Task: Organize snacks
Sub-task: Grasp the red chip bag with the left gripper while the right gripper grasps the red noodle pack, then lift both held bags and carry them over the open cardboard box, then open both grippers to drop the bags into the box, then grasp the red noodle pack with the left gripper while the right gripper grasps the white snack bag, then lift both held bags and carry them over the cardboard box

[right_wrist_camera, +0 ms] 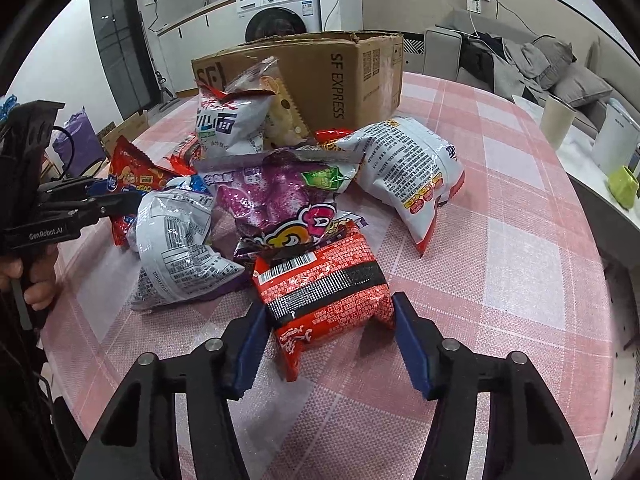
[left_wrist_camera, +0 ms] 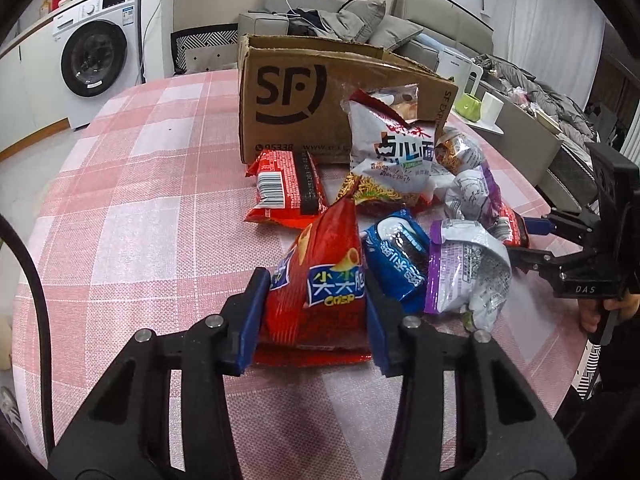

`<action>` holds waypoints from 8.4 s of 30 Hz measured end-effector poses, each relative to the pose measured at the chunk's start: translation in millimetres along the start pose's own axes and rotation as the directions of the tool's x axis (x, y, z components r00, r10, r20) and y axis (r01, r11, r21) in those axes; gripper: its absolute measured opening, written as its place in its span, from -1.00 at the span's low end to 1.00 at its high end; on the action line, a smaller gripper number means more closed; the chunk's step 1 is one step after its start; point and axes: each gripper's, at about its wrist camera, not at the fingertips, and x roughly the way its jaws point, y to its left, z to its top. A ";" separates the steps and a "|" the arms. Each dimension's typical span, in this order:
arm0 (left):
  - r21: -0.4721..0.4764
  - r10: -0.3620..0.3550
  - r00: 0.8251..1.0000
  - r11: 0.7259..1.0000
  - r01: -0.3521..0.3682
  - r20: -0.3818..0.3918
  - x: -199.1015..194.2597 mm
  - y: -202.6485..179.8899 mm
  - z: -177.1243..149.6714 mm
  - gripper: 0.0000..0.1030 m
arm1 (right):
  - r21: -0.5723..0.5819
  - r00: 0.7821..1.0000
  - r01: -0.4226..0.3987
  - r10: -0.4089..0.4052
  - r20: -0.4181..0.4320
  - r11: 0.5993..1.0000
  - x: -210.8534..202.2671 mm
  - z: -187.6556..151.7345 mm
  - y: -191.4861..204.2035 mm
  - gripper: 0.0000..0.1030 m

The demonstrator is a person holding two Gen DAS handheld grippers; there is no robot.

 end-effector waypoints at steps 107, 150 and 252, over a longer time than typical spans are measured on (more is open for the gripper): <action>0.035 0.070 0.977 0.996 -0.079 0.199 66.7 -12.3 201.2 -0.28 | 0.058 0.969 -0.049 0.034 0.243 0.997 22.4 188.6 3.0 0.13; -0.047 0.186 0.955 0.983 -0.180 0.232 -25.7 -14.4 91.9 0.99 | 0.158 0.951 0.007 -0.056 0.304 0.987 -50.3 93.8 -31.5 0.99; -0.085 0.080 0.996 0.993 -0.083 -0.047 106.7 63.8 78.8 -0.21 | 0.458 0.995 -0.075 0.038 0.091 0.886 38.2 71.7 -103.0 0.26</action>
